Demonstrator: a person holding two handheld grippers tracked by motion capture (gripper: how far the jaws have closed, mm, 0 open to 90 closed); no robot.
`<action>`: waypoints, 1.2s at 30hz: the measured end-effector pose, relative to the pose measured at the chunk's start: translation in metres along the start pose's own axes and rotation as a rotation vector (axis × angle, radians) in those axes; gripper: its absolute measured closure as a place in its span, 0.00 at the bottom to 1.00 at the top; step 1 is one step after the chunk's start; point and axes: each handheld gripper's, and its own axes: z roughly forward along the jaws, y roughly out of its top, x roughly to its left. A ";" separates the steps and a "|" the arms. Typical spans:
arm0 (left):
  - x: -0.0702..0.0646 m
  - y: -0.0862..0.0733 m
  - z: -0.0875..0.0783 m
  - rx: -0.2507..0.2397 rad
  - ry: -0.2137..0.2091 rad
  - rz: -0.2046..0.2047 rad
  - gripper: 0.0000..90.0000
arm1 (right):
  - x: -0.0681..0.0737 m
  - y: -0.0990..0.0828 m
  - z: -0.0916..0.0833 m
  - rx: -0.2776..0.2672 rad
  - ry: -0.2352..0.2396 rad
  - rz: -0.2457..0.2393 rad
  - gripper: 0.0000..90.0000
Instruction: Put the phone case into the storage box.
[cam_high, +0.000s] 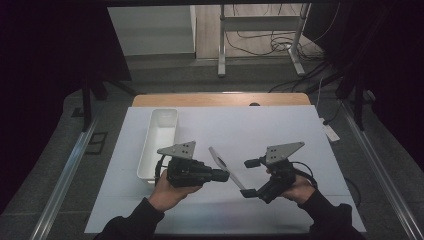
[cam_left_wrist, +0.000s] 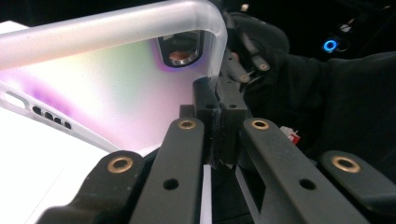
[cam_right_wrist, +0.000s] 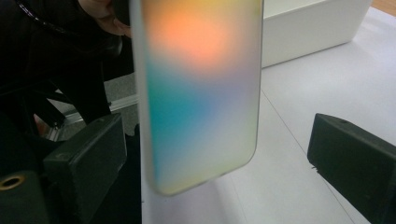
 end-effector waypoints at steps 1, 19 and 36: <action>-0.001 0.000 0.000 0.010 0.018 -0.003 0.99 | 0.000 0.000 0.000 0.001 -0.001 0.001 0.05; 0.001 0.004 -0.006 0.067 0.171 -0.026 0.99 | -0.001 -0.007 -0.005 0.046 -0.070 0.002 0.03; 0.008 0.012 -0.014 0.104 0.313 -0.038 0.99 | 0.003 -0.022 -0.023 0.097 -0.191 0.025 0.03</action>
